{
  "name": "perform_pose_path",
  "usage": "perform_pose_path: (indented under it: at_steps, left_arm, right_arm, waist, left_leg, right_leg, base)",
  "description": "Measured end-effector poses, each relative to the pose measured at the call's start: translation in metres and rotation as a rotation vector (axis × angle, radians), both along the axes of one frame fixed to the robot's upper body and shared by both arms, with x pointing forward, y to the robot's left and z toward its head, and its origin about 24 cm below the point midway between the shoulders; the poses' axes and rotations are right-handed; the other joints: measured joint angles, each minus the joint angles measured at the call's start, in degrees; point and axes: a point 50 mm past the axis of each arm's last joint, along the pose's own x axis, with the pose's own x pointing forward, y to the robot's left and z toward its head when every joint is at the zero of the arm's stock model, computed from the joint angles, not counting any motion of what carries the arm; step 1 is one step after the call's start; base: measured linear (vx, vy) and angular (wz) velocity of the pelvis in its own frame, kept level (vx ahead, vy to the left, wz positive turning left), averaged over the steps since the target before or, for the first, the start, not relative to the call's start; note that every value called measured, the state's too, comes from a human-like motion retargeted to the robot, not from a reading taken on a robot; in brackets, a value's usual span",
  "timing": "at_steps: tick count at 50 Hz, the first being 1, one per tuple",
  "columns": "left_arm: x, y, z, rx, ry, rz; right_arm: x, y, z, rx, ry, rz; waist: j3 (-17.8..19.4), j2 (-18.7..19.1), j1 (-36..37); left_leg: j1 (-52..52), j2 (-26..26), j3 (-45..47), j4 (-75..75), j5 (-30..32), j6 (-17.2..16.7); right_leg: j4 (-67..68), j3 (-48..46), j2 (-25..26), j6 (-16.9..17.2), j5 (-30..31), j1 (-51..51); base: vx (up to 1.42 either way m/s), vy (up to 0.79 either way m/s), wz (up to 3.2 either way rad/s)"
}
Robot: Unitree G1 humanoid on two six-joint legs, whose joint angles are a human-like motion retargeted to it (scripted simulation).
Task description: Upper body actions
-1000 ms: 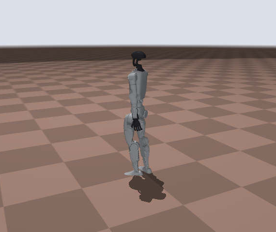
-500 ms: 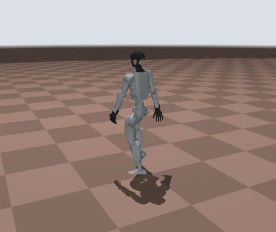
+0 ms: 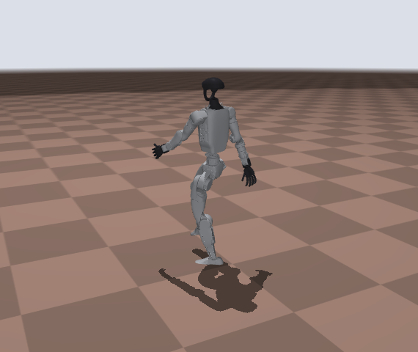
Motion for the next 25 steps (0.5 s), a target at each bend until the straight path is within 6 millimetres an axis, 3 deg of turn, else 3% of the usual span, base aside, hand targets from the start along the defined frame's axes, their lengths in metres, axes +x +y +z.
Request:
perform_pose_path:
  at_steps: [6, 12, 15, 18, 25]
  left_arm:
    - [-0.066, 0.004, -0.065, -0.014, 0.276, -0.077]
    - [-0.149, 0.001, -0.117, -0.024, 0.542, -0.119]
    - [-0.186, -0.002, -0.131, -0.072, 0.649, -0.125]
    - [-0.215, -0.004, -0.140, -0.123, 0.747, -0.113]
    - [-0.258, 0.001, -0.149, -0.129, 0.890, -0.123]
  right_arm:
    - [0.062, 0.011, -0.015, 0.072, -0.208, 0.144]
    - [0.092, 0.020, -0.019, 0.106, -0.297, 0.251]
    - [0.102, 0.022, -0.019, 0.119, -0.320, 0.285]
    - [0.104, 0.025, -0.020, 0.129, -0.322, 0.316]
    - [0.080, 0.025, -0.019, 0.142, -0.223, 0.337]
  waist:
    - [-2.40, -0.71, 3.10]
    - [-7.01, -5.19, 8.71]
    - [-7.78, -7.71, 11.22]
    - [-7.88, -9.20, 12.74]
    - [-9.34, -10.82, 17.80]
  left_leg:
    - [1.78, -1.32, 2.44, -2.32, 0.16, -0.57]
    - [2.46, -6.75, 6.15, -4.91, -0.12, -1.14]
    - [2.44, -9.46, 7.82, -5.09, -0.67, -1.39]
    - [2.97, -10.73, 8.99, -5.62, -1.00, -1.86]
    - [3.46, -11.32, 12.79, -8.67, -0.21, -3.76]
  right_leg:
    - [-20.04, 3.16, 6.33, 3.91, 5.13, 19.95]
    - [-44.22, 13.41, 11.72, 10.67, 9.38, 33.47]
    - [-54.14, 13.76, 10.92, 13.22, 5.63, 38.70]
    - [-59.51, 11.34, 10.04, 13.00, -1.21, 41.36]
    - [-64.23, 13.59, 10.94, 10.22, -4.93, 40.12]
  base:
    - [0.05, -0.04, -0.33]
    - [0.08, -0.11, -0.50]
    - [0.01, -0.14, -0.45]
    - [-0.03, -0.17, -0.37]
    - [-0.03, -0.21, -0.48]
